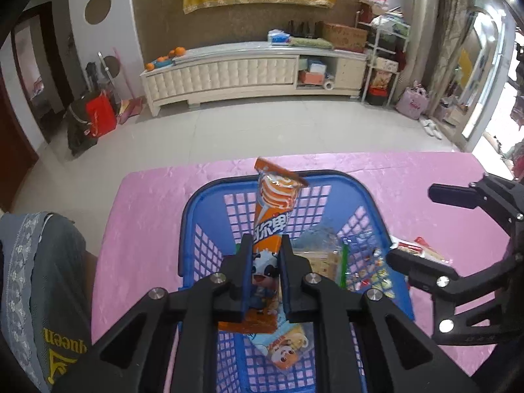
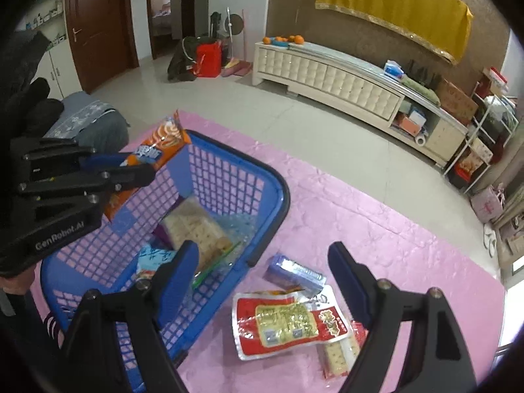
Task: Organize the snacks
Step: 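Open right tool to drop the cracker pack while left tool releases the orange stick pack, then move both tools from the basket toward the remaining snacks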
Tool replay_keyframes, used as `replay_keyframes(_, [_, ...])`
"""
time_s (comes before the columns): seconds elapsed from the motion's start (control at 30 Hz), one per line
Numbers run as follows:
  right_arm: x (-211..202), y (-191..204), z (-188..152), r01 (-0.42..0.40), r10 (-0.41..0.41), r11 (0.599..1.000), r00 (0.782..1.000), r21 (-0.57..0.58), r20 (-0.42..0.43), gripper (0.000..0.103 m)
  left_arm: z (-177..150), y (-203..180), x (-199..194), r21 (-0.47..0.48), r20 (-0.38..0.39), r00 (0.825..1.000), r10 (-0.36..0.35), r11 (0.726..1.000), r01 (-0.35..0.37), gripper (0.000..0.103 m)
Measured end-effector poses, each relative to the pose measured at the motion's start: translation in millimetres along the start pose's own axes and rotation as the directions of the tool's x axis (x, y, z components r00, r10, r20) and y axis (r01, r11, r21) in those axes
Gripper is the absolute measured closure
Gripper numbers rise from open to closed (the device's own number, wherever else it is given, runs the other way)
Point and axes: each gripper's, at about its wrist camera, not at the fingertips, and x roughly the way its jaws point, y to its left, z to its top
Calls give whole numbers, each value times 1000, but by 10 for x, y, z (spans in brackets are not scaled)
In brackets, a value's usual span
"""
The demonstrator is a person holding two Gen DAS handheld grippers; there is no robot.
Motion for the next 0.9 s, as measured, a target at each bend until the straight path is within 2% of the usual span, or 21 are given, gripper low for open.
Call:
replay_keyframes(0.03, [25,-29,5,-5,6,1000,1000,14,-2,18,8,6,16,8,1,1000,20,1000,-20,78])
replay_keyframes(0.07, [43,-60,5,-20,20,999,1000,34,-4,18,13,2,25,14,4,999,35,999,-35,58])
replay_keyframes(0.13, [52,-116,-14,-77,78,994,997,81,-2,18,19,25,3,13,22,999,43,999,-44,39])
replay_keyframes(0.23, [61,-132,-63,-96,98,990,995,107,-13,18,-15,40,-70,-2,26,999,22,1000,-22,28])
replay_keyframes(0.4, [-51,-104,-131,-95,97,989,995,113,-15,19,-125,-44,-229,35,36,999,32,999,-33,25])
replay_keyframes(0.47, [-169,-72,-160,-96,97,989,995,117,-4,19,-170,-98,-336,58,44,998,40,997,-42,22])
replay_keyframes(0.7, [-624,-31,-280,-92,88,987,995,132,42,19,-272,-289,-788,102,82,996,24,994,-32,22])
replay_keyframes(0.9, [-1034,-81,-453,-67,58,990,996,125,73,18,-346,-617,-1070,140,110,994,2,990,-17,21])
